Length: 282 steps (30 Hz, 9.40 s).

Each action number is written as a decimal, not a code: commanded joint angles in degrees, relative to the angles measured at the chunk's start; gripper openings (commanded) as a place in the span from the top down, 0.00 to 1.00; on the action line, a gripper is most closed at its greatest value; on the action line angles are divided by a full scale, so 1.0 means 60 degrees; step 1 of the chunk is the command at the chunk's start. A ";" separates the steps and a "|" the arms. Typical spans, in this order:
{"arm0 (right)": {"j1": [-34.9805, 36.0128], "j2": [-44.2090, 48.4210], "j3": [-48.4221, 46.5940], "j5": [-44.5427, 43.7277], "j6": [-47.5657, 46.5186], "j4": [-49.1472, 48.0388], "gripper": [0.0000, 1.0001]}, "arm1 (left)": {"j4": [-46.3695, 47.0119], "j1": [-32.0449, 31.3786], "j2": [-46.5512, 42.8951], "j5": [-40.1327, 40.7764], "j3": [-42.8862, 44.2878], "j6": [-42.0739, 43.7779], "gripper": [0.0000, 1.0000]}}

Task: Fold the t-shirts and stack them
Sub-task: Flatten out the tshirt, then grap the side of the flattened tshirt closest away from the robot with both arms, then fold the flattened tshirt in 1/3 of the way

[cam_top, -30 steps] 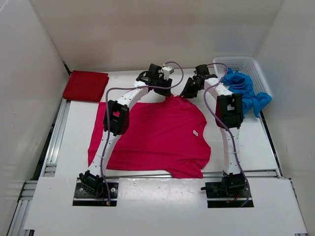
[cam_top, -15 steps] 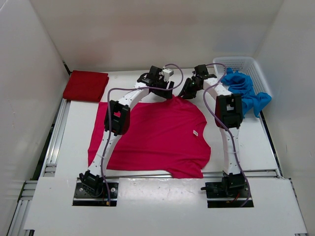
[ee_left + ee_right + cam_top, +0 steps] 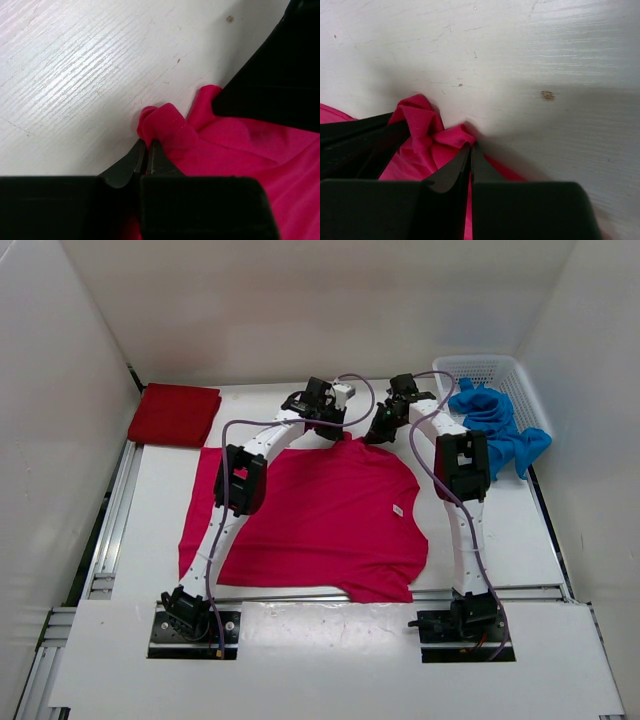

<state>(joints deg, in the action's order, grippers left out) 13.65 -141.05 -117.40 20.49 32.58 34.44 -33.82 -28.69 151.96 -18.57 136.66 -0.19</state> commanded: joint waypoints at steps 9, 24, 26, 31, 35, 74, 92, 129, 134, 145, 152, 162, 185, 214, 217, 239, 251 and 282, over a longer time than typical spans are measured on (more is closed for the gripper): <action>-0.1160 0.2222 0.1519 -0.1730 0.0020 -0.1021 1.00 | 0.0159 -0.0053 -0.1727 0.0590 -0.1053 0.0031 0.90; -0.1250 0.0996 0.0979 -0.1364 0.0297 -0.1315 0.94 | 0.0246 -0.0419 -0.1128 0.2390 -0.0146 0.0031 0.78; -0.1337 0.0907 0.0891 -0.1538 0.0298 -0.1213 0.90 | 0.0247 -0.0522 -0.1040 0.2668 -0.0029 0.0031 0.68; -0.1440 0.0906 0.0599 -0.1628 0.0211 -0.0905 0.58 | 0.0349 -0.0522 -0.1040 0.4466 0.0060 0.0031 0.20; -0.1440 0.1650 0.0422 -0.1628 -0.0287 -0.0511 0.50 | 0.0349 -0.0419 -0.1609 0.5685 -0.0261 0.0031 0.07; -0.0869 -0.0762 -0.2682 -0.2232 0.0503 0.1193 0.53 | 0.0173 0.3199 -0.1643 0.7986 -0.3166 0.0031 0.13; -0.0416 0.4315 0.0506 -0.2182 -0.1589 0.0190 0.24 | -0.0045 0.3390 -0.6851 0.7681 -0.5166 0.0031 0.00; 0.4081 1.4808 1.5523 -0.2243 0.2158 0.0735 0.23 | -0.2229 0.6511 -0.9888 0.3199 -1.4544 0.0031 0.19; 0.4082 1.4808 1.5876 -0.2126 0.2246 0.0342 0.23 | -0.2141 0.6334 -0.9317 0.3080 -1.4427 0.0031 0.66; 0.4170 1.4002 1.5877 -0.1556 0.2233 -0.0612 0.34 | -0.2537 0.6246 -0.9784 0.2904 -1.4134 0.0031 0.90; 0.4170 1.3652 1.5568 -0.1657 0.2144 -0.0612 0.56 | -0.2727 0.6246 -0.9873 0.2816 -1.3944 0.0031 0.90; 0.4170 1.3533 1.5057 -0.1832 0.1968 -0.0482 1.00 | -0.3121 0.6246 -1.0048 0.2816 -1.3535 0.0031 0.90; -0.0092 0.8571 0.7515 -0.2346 -0.3055 0.0589 1.00 | -0.5349 0.5030 -0.7384 0.3592 -0.8613 0.0031 0.90; -0.0459 0.4803 0.4173 -0.2287 -0.3906 0.1482 1.00 | -0.4822 0.4928 -0.5244 0.4486 -0.6386 0.0031 0.90; -0.0459 0.4584 0.4084 -0.2287 -0.3906 0.1570 1.00 | -0.4822 0.4928 -0.5141 0.4486 -0.6283 0.0031 0.88; -0.0546 0.6558 0.5016 -0.2391 -0.3204 0.2085 0.38 | -0.4368 0.6274 -0.6926 0.3946 -0.6559 0.0031 0.00; -0.0546 0.8143 0.9209 -0.2185 -0.2676 0.0999 0.32 | -0.3226 0.5719 -0.7004 0.3255 -0.9388 0.0031 0.06; -0.2054 0.8976 1.0982 -0.1086 -0.2207 0.0952 1.00 | -0.3795 0.6114 -0.7878 0.4176 -1.0426 0.0031 0.90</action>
<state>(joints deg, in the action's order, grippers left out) 3.18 -91.83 -53.34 15.44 21.08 33.30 -53.76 6.87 111.85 0.99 77.38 -0.08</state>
